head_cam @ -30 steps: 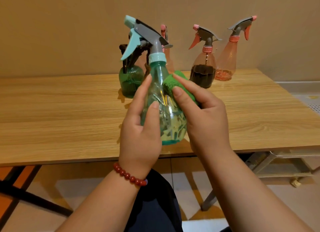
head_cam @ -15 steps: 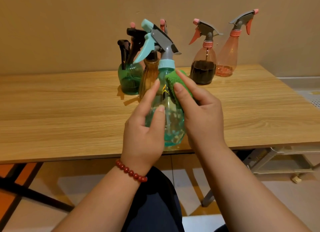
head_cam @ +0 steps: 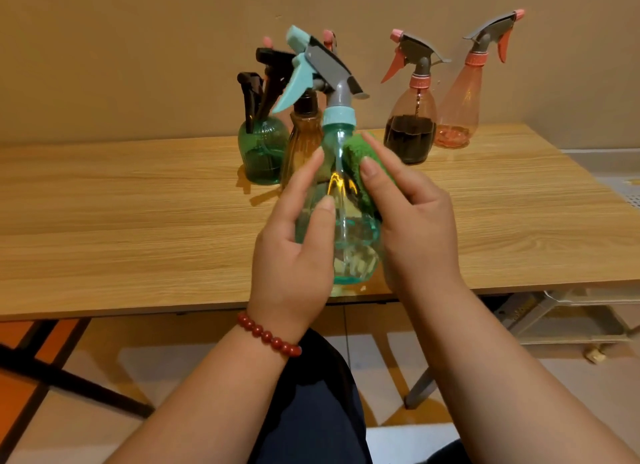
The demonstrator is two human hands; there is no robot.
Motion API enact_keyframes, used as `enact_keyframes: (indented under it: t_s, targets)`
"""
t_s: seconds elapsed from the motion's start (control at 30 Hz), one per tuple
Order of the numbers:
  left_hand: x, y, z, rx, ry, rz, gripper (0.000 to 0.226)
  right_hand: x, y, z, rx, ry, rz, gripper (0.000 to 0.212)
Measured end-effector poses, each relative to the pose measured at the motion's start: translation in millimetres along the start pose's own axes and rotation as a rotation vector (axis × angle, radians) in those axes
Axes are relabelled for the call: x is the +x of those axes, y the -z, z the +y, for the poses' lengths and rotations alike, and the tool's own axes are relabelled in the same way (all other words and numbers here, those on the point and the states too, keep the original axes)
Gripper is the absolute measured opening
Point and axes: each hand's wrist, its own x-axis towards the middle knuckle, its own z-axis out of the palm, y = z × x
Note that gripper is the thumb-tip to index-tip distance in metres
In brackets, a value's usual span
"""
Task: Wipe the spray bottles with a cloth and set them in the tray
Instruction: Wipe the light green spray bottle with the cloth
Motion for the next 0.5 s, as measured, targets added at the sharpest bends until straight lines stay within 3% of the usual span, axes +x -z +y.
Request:
enact_keyframes:
  t_s: [0.1, 0.27, 0.5]
  targets:
    - [9.7, 5.7, 2.7, -0.174, 0.077, 0.057, 0.043, -19.1, 2.3, 9.4, 0.021, -0.035, -0.012, 0.033]
    - [14.0, 5.9, -1.7, -0.253, 0.155, 0.153, 0.034, -46.3, -7.7, 23.0, -0.015, -0.018, 0.066, 0.029]
    - [10.0, 3.1, 6.2, 0.016, 0.080, 0.104, 0.043, -46.5, -11.7, 9.2, -0.120, 0.091, 0.148, 0.032]
